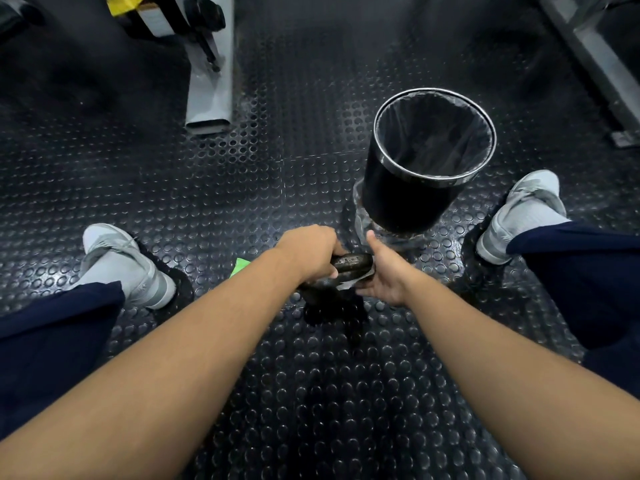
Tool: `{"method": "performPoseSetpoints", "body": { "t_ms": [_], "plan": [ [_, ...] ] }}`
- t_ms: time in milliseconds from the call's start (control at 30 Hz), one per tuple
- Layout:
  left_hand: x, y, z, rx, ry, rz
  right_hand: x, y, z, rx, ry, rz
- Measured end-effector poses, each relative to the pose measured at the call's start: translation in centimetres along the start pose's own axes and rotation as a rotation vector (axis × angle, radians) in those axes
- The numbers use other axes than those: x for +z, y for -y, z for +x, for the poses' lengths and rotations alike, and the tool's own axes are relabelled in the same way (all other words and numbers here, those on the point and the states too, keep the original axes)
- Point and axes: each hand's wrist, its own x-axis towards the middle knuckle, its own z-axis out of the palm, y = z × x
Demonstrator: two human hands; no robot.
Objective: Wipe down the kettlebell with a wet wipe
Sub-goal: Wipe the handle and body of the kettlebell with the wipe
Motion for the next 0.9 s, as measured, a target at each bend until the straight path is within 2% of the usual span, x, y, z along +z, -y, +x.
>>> {"method": "performPoseSetpoints", "body": {
  "t_ms": [100,233,433,500,633,900],
  "plan": [
    [0.0,0.1,0.0,-0.003,0.005,-0.001,-0.5,0.8,0.0,0.042,0.046,0.028],
    [-0.1,0.1,0.0,-0.008,0.017,0.000,-2.4,4.0,-1.7,0.082,0.196,-0.098],
    [0.0,0.1,0.0,-0.010,0.015,0.008,-2.0,4.7,-1.9,0.065,0.110,-0.284],
    [0.1,0.1,0.0,-0.005,0.012,0.011,-1.2,2.5,-0.8,0.038,0.054,-0.246],
    [0.2,0.2,0.0,-0.005,-0.001,0.011,-0.7,-1.1,0.2,-0.003,0.002,-0.016],
    [0.5,0.4,0.2,-0.015,-0.015,-0.013,-3.7,2.8,-1.3,0.033,0.095,-0.042]
  ]
}}
